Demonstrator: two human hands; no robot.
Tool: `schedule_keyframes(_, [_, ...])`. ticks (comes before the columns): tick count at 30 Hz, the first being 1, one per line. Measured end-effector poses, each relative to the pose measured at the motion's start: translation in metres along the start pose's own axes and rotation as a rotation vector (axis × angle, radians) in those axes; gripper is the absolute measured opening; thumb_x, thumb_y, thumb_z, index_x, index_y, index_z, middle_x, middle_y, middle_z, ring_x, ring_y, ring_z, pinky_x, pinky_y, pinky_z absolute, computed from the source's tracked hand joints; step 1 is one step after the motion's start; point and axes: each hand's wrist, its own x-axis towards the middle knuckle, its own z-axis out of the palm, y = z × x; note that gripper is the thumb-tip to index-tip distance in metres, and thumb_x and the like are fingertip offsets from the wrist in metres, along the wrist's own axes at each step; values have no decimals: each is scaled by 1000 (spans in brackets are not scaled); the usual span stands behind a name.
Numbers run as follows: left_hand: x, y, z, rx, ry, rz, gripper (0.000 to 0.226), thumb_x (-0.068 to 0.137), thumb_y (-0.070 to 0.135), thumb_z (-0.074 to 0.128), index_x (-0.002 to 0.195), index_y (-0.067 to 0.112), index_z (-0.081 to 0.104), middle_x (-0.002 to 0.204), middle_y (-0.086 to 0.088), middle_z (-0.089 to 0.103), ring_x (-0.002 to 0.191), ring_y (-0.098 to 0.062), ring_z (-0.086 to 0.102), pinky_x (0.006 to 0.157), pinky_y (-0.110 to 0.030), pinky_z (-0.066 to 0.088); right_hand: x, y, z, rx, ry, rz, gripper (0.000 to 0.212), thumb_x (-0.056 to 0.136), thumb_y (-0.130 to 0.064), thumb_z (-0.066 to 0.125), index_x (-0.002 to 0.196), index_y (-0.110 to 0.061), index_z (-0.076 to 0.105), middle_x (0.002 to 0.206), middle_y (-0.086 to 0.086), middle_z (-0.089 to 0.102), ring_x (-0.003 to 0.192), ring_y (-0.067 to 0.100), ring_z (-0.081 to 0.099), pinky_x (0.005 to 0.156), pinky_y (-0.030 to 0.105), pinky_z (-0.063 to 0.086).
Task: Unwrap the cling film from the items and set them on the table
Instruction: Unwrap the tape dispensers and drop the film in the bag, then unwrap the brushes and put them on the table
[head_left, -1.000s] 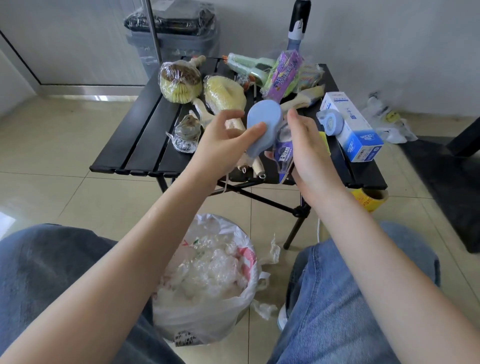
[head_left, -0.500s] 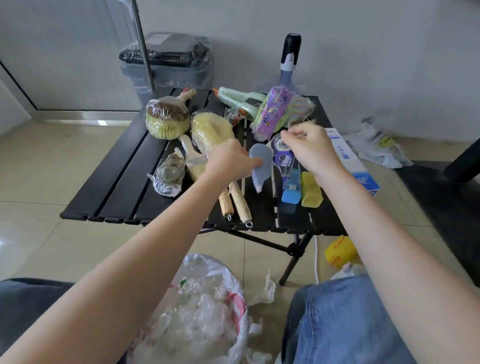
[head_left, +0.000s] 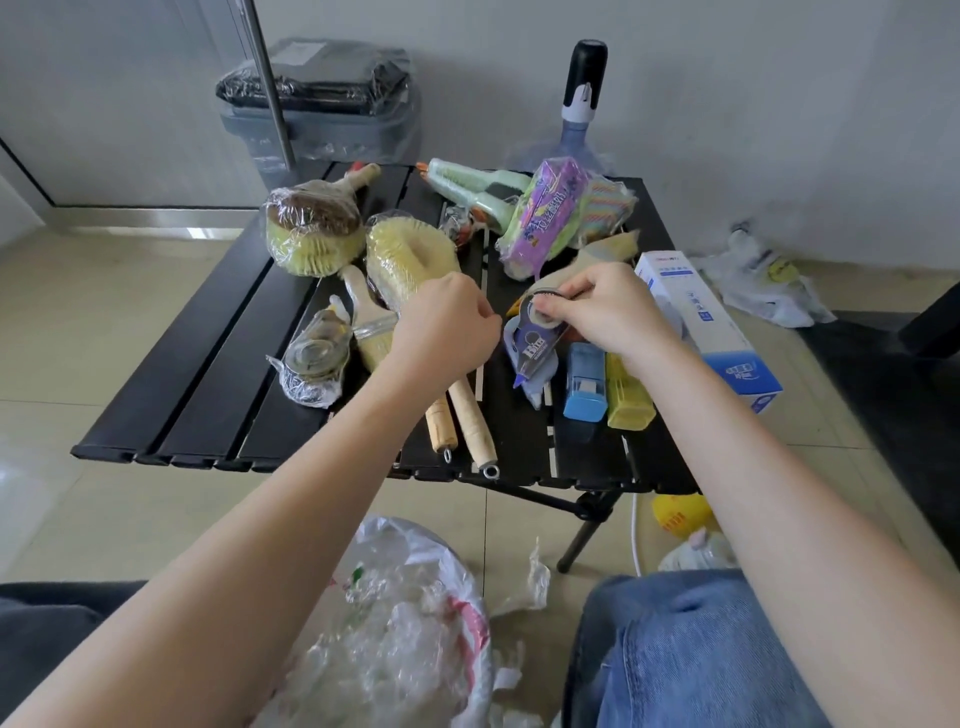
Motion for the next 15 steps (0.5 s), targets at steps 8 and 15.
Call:
schedule_keyframes(8, [-29, -12, -39, -492, 0, -74, 35, 103, 31, 38, 93, 12, 65, 51, 1, 65, 39, -8, 58, 43, -18, 47, -6, -3, 17, -253, 36, -87, 33, 89, -33, 64, 91, -2, 75, 93, 15, 72, 90, 27, 65, 71, 35, 48])
schedule_keyframes(15, [-71, -32, -56, -615, 84, -70, 36, 102, 32, 33, 86, 22, 64, 65, 5, 45, 57, -6, 43, 60, -27, 38, -28, -21, 27, -227, 187, -225, 19, 92, -22, 55, 92, -8, 68, 93, 7, 61, 85, 18, 55, 70, 27, 37])
